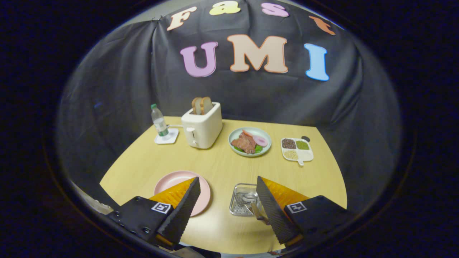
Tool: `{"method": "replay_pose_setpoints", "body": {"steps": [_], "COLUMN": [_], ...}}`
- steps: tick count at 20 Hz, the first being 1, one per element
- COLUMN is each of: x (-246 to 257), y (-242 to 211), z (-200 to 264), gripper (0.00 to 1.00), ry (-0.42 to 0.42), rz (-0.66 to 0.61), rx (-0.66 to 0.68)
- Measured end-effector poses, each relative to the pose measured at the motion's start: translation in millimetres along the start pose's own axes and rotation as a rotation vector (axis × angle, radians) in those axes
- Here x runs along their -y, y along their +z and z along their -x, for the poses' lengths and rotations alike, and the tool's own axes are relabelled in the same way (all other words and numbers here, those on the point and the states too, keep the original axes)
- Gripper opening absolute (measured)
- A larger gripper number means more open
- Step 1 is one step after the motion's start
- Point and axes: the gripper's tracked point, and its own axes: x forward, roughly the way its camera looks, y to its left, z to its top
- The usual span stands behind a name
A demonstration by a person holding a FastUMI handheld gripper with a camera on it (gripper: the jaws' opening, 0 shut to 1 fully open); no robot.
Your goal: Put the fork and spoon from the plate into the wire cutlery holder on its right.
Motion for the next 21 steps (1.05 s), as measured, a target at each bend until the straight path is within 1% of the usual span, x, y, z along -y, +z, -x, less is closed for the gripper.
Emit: {"method": "replay_pose_setpoints", "body": {"steps": [3,6,9,11,14,17,21], "x": [-5.5,-6.0,-9.1,-8.1,-18.6,-28.7,-26.3], "y": [32.3,65.4,83.7,87.2,91.9,93.7,93.5], "z": [20.9,48.1,72.8,85.1,90.3,88.3,86.8], "gripper": [1.0,0.99,0.99,0.99,0.99,0.99,0.99], "ry": [-0.034,-0.09,-0.129,-0.177,-0.19,-0.157,-0.146], "rz": [-0.041,-0.058,-0.038,0.002,0.027,0.008,-0.011], "rx": [0.185,0.373,0.506,0.565,0.601,0.599,0.589]}}
